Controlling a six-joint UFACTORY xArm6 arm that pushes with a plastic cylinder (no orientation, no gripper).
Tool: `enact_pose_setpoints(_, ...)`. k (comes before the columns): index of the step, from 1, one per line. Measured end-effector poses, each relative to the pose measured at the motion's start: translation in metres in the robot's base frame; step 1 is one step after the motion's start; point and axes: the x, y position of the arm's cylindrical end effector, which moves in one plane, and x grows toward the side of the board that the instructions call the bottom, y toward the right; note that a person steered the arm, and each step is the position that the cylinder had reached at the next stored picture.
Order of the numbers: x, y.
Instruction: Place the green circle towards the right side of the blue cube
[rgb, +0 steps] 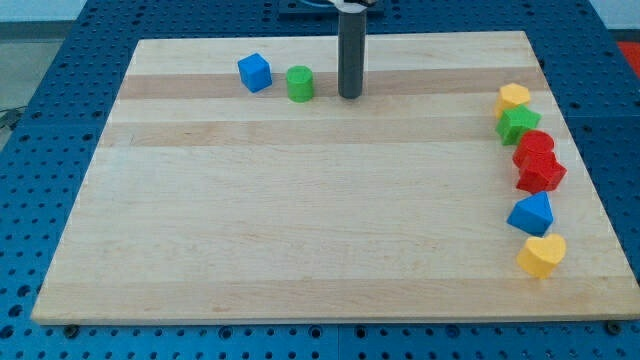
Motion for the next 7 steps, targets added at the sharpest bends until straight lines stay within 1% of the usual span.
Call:
enact_pose_setpoints(1, 0.016, -0.032)
enact_pose_setpoints(3, 0.024, -0.044)
enact_pose_setpoints(6, -0.007, -0.056)
enact_pose_setpoints(7, -0.007, -0.056)
